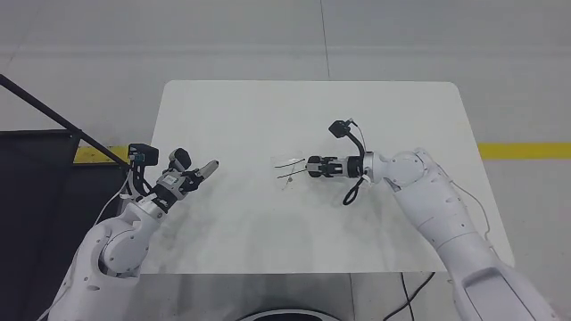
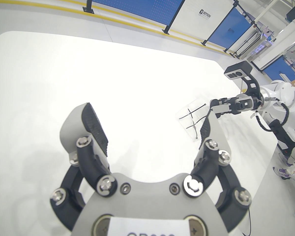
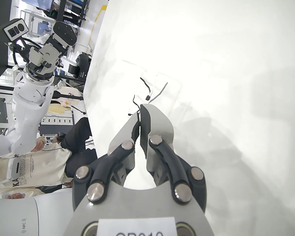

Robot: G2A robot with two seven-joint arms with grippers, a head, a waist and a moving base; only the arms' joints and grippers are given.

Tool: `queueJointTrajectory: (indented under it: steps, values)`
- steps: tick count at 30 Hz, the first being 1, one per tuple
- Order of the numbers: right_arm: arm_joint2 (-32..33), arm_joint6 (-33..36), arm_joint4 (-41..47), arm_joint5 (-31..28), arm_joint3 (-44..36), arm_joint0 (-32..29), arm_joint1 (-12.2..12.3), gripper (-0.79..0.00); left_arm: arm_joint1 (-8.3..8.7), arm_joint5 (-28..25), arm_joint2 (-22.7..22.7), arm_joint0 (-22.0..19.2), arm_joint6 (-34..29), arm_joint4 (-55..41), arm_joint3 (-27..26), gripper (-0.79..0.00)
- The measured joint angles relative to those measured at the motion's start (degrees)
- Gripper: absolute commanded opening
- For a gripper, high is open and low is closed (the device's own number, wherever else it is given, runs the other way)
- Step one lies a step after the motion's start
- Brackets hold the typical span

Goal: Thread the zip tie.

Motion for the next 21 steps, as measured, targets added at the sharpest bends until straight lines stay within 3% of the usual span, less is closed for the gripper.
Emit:
queueJointTrajectory:
  steps: [14, 21]
  values:
    - [5.3, 1.1, 1.9, -4.1, -7.2, -3.1, 2.7, -0.785, 0.04, -0.6, 0.2, 0.1, 0.0, 0.3, 0.0, 0.000]
    - [8.4, 8.5, 5.2, -5.3, -18.5, -7.3, 5.2, -0.785, 0.59, -12.2, 1.1, -3.0, -4.5, -6.2, 4.3, 0.000]
